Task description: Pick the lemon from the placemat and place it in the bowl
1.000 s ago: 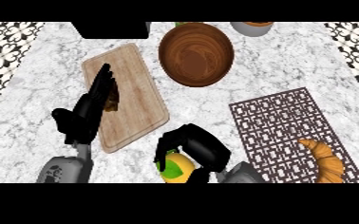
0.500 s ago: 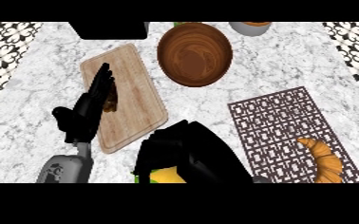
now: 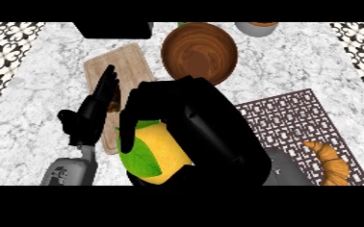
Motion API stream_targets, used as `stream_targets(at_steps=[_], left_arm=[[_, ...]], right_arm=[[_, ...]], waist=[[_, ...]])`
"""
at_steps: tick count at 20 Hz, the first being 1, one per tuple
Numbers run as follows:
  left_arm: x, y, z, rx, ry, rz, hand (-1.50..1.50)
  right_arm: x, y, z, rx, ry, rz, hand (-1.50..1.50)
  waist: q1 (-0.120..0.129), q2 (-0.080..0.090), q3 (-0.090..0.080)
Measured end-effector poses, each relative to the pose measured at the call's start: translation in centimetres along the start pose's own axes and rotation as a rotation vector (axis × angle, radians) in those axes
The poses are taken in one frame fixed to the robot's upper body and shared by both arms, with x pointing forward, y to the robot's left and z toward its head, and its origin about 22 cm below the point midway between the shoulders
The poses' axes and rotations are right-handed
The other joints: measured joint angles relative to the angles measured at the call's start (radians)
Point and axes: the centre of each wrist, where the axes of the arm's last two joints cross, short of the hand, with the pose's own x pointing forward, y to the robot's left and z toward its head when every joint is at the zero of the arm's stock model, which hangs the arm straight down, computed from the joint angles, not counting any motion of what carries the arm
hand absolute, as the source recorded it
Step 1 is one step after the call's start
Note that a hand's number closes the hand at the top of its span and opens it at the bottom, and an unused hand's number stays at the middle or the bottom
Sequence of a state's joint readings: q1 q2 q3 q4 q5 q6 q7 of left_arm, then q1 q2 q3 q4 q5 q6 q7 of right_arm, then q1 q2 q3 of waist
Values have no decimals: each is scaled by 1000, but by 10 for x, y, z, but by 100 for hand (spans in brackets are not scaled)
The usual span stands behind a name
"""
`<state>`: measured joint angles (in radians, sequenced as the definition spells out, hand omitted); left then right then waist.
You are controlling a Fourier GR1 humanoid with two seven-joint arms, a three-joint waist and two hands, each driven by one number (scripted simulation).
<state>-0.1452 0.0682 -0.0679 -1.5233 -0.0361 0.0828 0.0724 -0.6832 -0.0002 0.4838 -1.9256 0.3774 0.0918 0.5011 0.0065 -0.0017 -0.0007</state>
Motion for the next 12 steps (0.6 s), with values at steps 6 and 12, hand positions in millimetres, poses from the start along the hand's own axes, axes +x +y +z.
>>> stream_targets(at_steps=[6, 12], left_arm=[[1, 1, 0, -3, -7, -1, 0], [3, 3, -1, -4, -11, -3, 0]], right_arm=[[-6, -14, -42, -28, 72, 40, 150], [-41, -16, -71, -55, 147, 230, 150]], waist=[[4, 2, 0], [7, 4, 0]])
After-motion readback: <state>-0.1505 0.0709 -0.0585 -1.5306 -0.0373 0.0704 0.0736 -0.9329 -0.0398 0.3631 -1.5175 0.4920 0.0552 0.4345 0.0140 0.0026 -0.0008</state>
